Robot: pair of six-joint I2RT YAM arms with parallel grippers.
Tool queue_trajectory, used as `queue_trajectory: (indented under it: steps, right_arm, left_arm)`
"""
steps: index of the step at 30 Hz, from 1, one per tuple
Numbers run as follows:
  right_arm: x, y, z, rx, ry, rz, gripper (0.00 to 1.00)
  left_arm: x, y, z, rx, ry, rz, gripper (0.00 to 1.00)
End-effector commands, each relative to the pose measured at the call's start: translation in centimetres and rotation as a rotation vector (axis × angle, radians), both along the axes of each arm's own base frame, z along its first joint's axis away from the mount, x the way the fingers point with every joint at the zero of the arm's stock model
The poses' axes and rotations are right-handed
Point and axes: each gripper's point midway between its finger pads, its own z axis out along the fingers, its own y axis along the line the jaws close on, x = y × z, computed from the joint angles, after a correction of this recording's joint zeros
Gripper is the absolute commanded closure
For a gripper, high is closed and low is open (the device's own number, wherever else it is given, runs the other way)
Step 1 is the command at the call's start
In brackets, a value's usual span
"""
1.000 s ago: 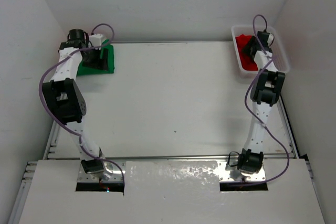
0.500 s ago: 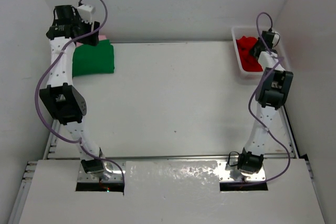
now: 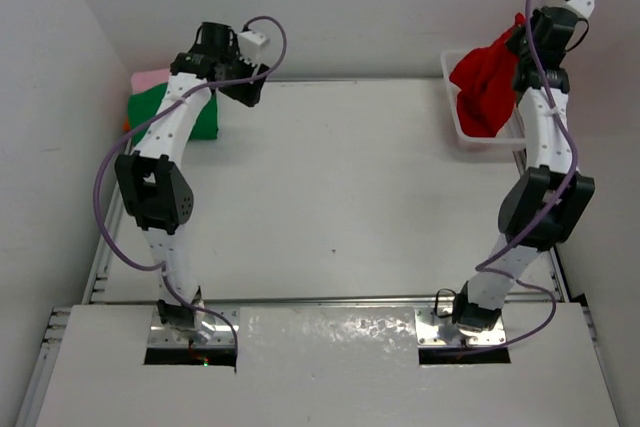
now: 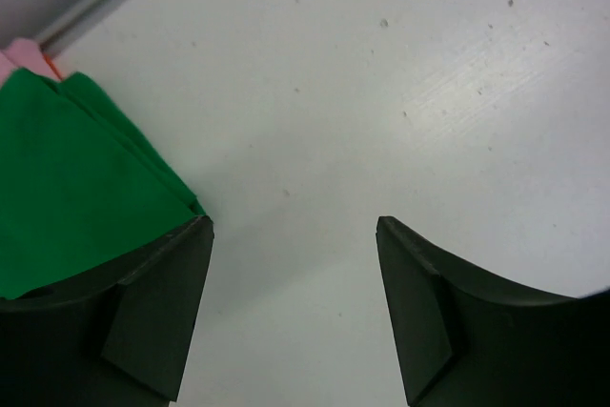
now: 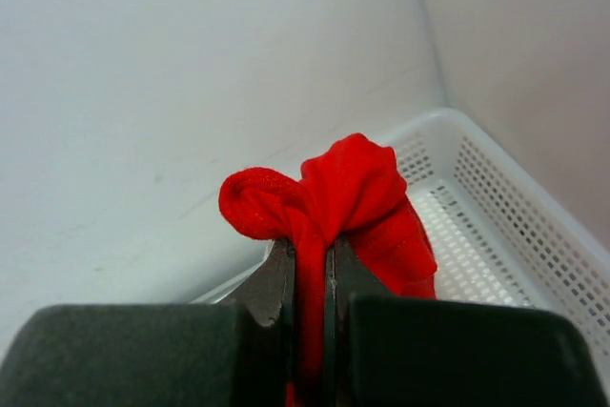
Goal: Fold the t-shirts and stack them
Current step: Grab crumpled tshirt from bin with the right arm, then move the tshirt to the center of the board
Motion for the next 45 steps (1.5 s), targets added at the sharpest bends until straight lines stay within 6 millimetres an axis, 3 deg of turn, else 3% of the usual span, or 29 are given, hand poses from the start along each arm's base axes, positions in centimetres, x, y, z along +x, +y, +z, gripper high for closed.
queue_trajectory:
  steps: [1, 3, 4, 6, 7, 10, 11, 13, 17, 19, 20, 23, 24, 25, 26, 27, 29, 30, 32, 33, 34, 35, 36, 37, 38, 39, 40, 43, 45]
  right_arm:
    - [-2.7, 3.0, 6.9, -0.038, -0.132, 0.07, 1.0]
    - [-4.1, 5.1, 10.2, -0.072, -0.183, 0.13, 1.0]
    - [-5.9, 6.0, 13.9, -0.1, -0.25, 0.149, 1.0]
    - [-7.9, 8.5, 17.6, -0.133, -0.315, 0.219, 1.0]
    - [-10.3, 9.7, 21.3, -0.156, -0.385, 0.249, 1.0]
    - [-14.5, 14.1, 26.7, -0.176, -0.514, 0.395, 1.0]
    - [-17.2, 16.0, 28.9, -0.174, -0.578, 0.446, 1.0]
    - [-20.1, 18.8, 31.4, -0.12, -0.692, 0.55, 1.0]
    - [-24.3, 26.7, 31.2, 0.083, -0.743, 0.86, 1.0]
    - [-24.0, 29.2, 29.0, 0.155, -0.683, 0.932, 1.0]
    - [-24.6, 32.0, 28.0, 0.198, -0.656, 1.005, 1.0]
    - [-24.0, 37.3, 22.1, 0.256, -0.509, 1.088, 1.0]
    - [-22.9, 38.5, 18.2, 0.283, -0.411, 1.094, 1.0]
    - [-22.6, 39.4, 15.8, 0.309, -0.352, 1.099, 1.0]
    - [-22.0, 39.4, 13.7, 0.358, -0.3, 1.071, 1.0]
    - [-21.5, 39.3, 9.2, 0.371, -0.208, 1.038, 1.0]
    - [-20.7, 38.4, 4.3, 0.312, -0.111, 0.972, 0.94]
    - [-20.0, 36.7, -1.2, 0.278, 0.038, 0.851, 0.89]
    - [-19.9, 34.4, -7.9, 0.145, 0.244, 0.757, 0.77]
    - [-19.7, 33.9, -9.7, 0.1, 0.311, 0.749, 0.71]
    - [-18.8, 32.9, -13.9, 0.034, 0.447, 0.738, 0.55]
    - [-19.8, 32.0, -17.2, 0.025, 0.607, 0.74, 0.49]
    - [-18.8, 31.2, -17.3, 0.051, 0.655, 0.738, 0.46]
    - [-18.8, 30.6, -20.6, 0.088, 0.766, 0.718, 0.49]
    - [-19.1, 30.1, -21.9, 0.119, 0.803, 0.715, 0.62]
    - [-18.9, 29.2, -22.4, 0.13, 0.799, 0.694, 0.97]
    - [-18.2, 28.7, -21.4, 0.091, 0.733, 0.677, 1.0]
    - [-19.1, 28.4, -21.1, 0.011, 0.676, 0.688, 1.0]
    - [-19.9, 30.8, -20.7, -0.086, 0.642, 0.812, 0.88]
  left_arm:
    - [-1.0, -0.2, 2.7, -0.121, -0.049, -0.037, 0.32]
    - [-1.7, -0.7, 2.8, -0.144, -0.044, -0.057, 0.32]
    - [-2.1, -1.2, 3.2, -0.167, -0.046, -0.078, 0.32]
    - [-2.5, -1.7, 3.0, -0.195, -0.03, -0.091, 0.32]
    - [-2.9, -2.3, 3.2, -0.221, -0.024, -0.116, 0.32]
    - [-3.5, -3.0, 3.5, -0.259, -0.011, -0.141, 0.32]
    - [-3.6, -3.0, 3.5, -0.265, -0.009, -0.141, 0.32]
    - [-3.9, -3.1, 4.0, -0.277, -0.012, -0.137, 0.32]
    - [-4.8, -2.3, 4.7, -0.3, -0.015, -0.123, 0.32]
    - [-5.4, -1.7, 5.2, -0.302, -0.028, -0.111, 0.32]
    - [-5.4, -0.9, 5.5, -0.303, -0.041, -0.093, 0.32]
    - [-6.0, 1.1, 6.2, -0.297, -0.068, -0.05, 0.32]
    - [-6.2, 1.7, 6.6, -0.292, -0.08, -0.033, 0.32]
    - [-6.4, 2.1, 6.5, -0.287, -0.078, -0.022, 0.32]
    - [-6.4, 3.3, 6.6, -0.282, -0.085, 0.008, 0.32]
    - [-6.7, 3.8, 6.9, -0.275, -0.096, 0.019, 0.32]
    - [-7.1, 4.4, 6.2, -0.251, -0.088, 0.027, 0.32]
    - [-7.4, 4.7, 5.7, -0.234, -0.079, 0.038, 0.32]
    - [-7.6, 5.0, 4.9, -0.216, -0.067, 0.043, 0.32]
    - [-7.8, 5.1, 4.0, -0.21, -0.043, 0.044, 0.32]
    - [-8.0, 5.0, 3.3, -0.205, -0.023, 0.038, 0.32]
    - [-8.1, 4.9, 2.4, -0.204, 0.002, 0.032, 0.32]
    - [-8.3, 4.8, 1.4, -0.202, 0.03, 0.028, 0.32]
    - [-8.8, 4.5, 0.5, -0.193, 0.065, 0.012, 0.33]
    - [-9.1, 4.2, -0.4, -0.2, 0.094, -0.009, 0.33]
    - [-9.7, 3.8, -1.3, -0.202, 0.127, -0.034, 0.35]
    - [-10.6, 3.1, -2.1, -0.193, 0.162, -0.081, 0.38]
    - [-13.8, 1.0, -5.3, -0.155, 0.254, -0.204, 0.41]
    - [-16.1, 0.2, -8.3, -0.123, 0.341, -0.254, 0.41]
